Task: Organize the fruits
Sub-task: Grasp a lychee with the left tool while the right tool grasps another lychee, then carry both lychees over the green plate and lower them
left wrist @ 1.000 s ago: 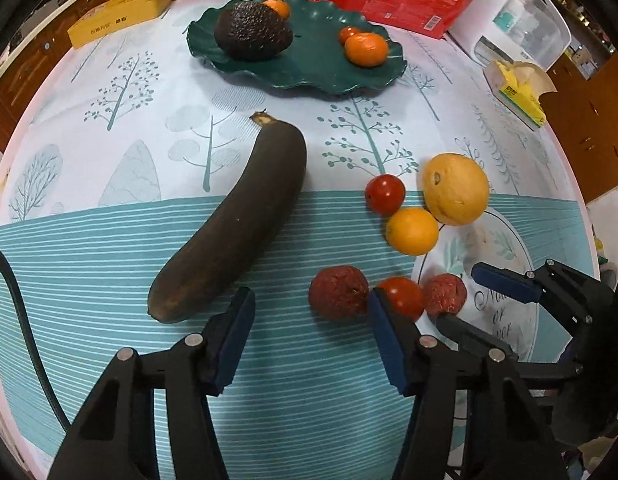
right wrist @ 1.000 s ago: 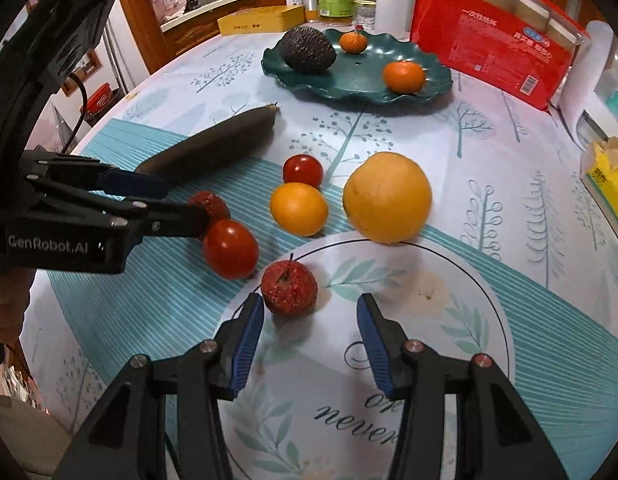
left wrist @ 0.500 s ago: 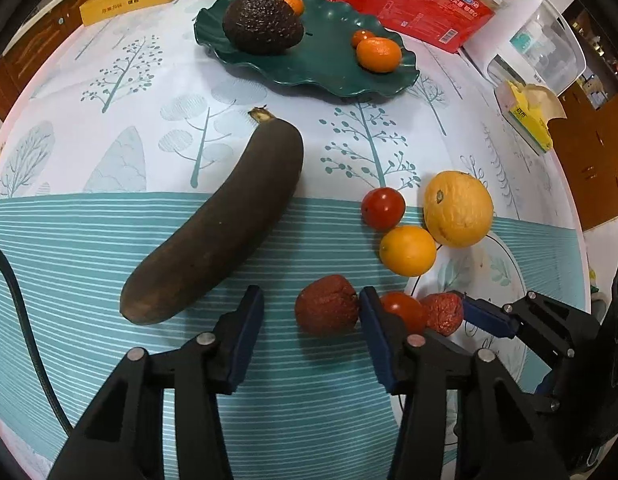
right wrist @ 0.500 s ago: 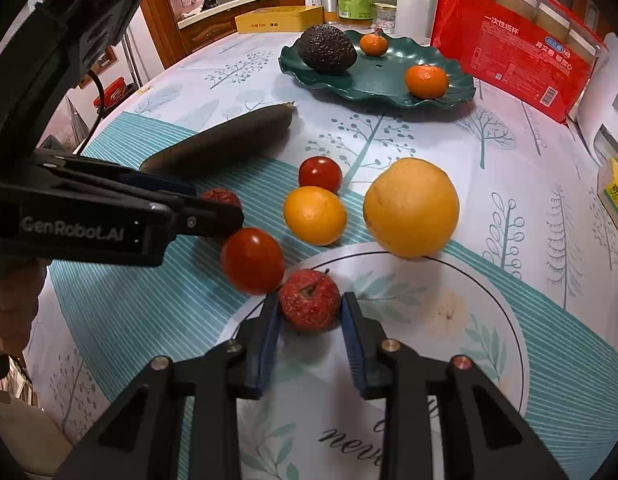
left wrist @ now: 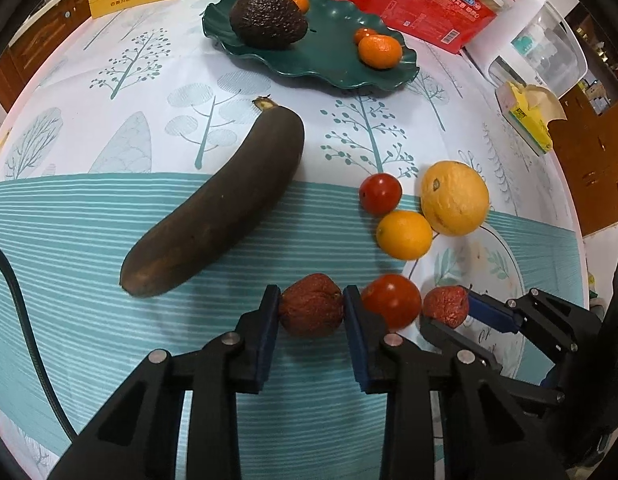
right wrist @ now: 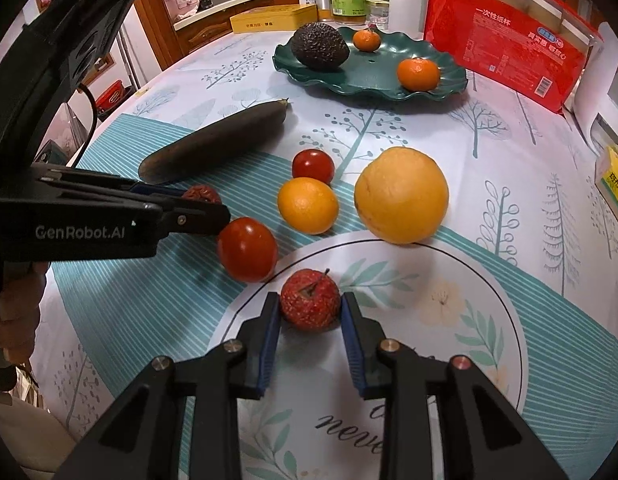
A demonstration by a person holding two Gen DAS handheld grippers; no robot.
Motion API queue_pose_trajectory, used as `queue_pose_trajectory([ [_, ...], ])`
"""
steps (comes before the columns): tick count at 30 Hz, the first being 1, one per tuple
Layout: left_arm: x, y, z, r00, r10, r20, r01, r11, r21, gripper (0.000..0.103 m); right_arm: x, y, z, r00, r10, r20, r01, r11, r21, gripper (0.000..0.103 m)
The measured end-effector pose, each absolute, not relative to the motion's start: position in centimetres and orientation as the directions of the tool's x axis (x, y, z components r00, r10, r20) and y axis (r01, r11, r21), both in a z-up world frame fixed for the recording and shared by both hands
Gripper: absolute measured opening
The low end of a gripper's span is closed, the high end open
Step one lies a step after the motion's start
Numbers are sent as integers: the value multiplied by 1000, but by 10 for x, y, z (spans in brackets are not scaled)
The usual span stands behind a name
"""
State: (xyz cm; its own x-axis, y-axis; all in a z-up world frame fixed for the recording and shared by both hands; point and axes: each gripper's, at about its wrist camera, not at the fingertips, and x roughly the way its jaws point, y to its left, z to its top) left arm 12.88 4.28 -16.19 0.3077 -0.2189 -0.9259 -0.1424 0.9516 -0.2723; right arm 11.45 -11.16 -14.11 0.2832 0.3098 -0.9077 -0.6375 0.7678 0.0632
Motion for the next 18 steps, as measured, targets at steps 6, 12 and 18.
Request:
queue_pose_trajectory([
  [6,121,40,-151,299,-199,-933,-120,962,-244,30,110,-112,-132,286,308,-907,-629,775,65,30],
  [12,116,35,-109,337,-164,-927,-51,980,-192,30,110,-110,-98,305,328,-894,-617,783,78,30],
  [18,119,38,-38,413,-120,-903,58,993,-106,30,121,-100,-31,351,329,-877,-604,795,56,30],
])
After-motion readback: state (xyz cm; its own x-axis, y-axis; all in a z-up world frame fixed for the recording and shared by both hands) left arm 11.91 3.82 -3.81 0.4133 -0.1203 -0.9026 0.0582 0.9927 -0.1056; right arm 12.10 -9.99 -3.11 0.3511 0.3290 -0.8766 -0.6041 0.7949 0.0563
